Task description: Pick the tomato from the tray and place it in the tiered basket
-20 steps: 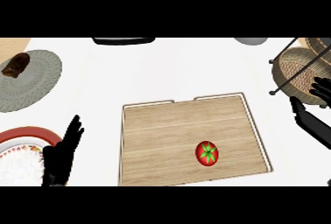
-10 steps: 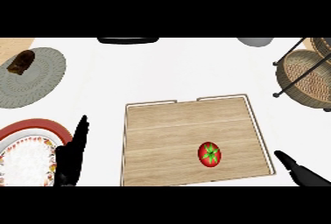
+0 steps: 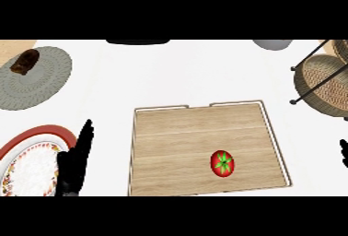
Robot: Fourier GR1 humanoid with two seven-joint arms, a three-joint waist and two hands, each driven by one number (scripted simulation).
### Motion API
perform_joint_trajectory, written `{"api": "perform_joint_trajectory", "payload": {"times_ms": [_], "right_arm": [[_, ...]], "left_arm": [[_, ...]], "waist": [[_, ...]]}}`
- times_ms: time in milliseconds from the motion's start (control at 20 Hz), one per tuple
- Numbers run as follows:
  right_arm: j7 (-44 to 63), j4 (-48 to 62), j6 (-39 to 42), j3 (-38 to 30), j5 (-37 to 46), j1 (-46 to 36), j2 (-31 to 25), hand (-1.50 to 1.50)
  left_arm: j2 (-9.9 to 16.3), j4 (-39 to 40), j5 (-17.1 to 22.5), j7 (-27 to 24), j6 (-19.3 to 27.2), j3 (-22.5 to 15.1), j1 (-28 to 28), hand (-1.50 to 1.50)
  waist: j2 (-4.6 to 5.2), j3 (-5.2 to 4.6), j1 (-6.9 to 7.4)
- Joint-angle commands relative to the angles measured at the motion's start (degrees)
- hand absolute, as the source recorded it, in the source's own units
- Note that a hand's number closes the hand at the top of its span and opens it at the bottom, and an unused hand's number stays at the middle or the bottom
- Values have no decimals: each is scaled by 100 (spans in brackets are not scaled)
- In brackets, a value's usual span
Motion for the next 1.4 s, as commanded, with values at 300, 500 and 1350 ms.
{"api": "perform_joint_trajectory", "payload": {"times_ms": [300, 500, 1350], "right_arm": [[3400, -664, 718, 794, 1727, -1256, -656, -150], [3979, -189, 904, 1536, 2273, -1926, -359, -150], [5201, 1623, 2867, 2855, 3316, -3581, 2023, -150]], "left_arm": [[-153, 100, -138, 280, 1, -156, -221, 0], [-79, 249, -79, -5, -137, 5, -118, 0], [-419, 347, -307, -8, 86, -79, -165, 0]], "waist": [[33, 0, 185], [16, 7, 178], [8, 22, 100]]}}
